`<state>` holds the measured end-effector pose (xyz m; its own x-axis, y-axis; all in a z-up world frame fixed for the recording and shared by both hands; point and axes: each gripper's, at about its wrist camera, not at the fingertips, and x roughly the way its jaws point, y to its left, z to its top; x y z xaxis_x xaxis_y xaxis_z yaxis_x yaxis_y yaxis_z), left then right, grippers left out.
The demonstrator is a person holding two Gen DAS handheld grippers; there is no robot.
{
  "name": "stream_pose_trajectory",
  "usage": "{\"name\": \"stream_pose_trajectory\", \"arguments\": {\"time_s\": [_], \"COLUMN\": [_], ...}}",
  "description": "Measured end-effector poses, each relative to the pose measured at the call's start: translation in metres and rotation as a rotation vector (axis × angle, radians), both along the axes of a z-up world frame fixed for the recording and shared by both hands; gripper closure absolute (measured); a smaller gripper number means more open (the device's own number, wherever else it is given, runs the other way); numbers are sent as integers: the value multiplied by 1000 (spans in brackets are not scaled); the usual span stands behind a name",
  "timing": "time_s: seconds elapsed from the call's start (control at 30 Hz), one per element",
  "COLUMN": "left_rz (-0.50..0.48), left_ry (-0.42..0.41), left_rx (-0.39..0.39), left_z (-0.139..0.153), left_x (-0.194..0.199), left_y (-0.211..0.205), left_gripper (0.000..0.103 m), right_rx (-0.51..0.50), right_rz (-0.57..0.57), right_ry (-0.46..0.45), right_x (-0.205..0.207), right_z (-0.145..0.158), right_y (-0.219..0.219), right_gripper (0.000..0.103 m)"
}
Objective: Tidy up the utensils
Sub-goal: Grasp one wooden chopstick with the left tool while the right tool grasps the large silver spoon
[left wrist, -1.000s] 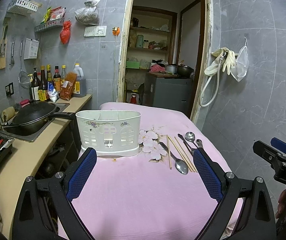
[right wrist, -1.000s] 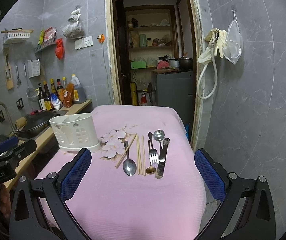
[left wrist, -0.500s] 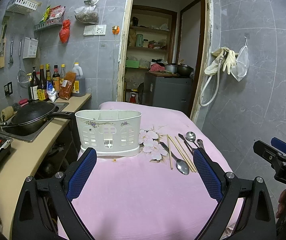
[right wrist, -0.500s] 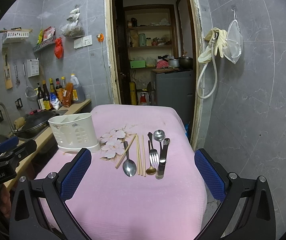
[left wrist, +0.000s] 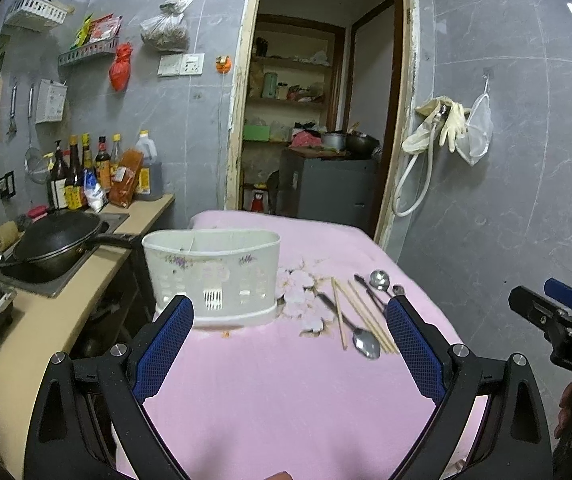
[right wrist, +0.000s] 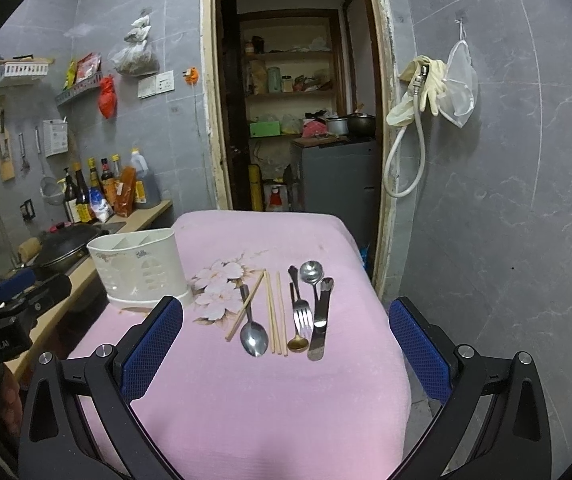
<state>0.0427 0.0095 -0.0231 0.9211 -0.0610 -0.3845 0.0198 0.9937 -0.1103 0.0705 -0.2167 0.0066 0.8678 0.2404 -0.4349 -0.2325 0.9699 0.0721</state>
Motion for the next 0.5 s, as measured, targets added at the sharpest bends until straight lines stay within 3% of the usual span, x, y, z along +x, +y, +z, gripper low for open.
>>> {"name": "stream_pose_trajectory", "arguments": {"time_s": [0.3,0.5], "left_rz": [-20,-52], "left_ry": [-69,-34], "left_rx": [6,9], "left_z": [18,17], "left_x": [27,61], "left_y": [0,-10], "left_gripper": [8,8], "right_rx": [-6,-3], "right_rz": [-59,-64], "right_ry": [-67,-63], "right_x": [13,50], "right_z": [19,18], "right_y": [-1,-12], "right_gripper": [0,0]}}
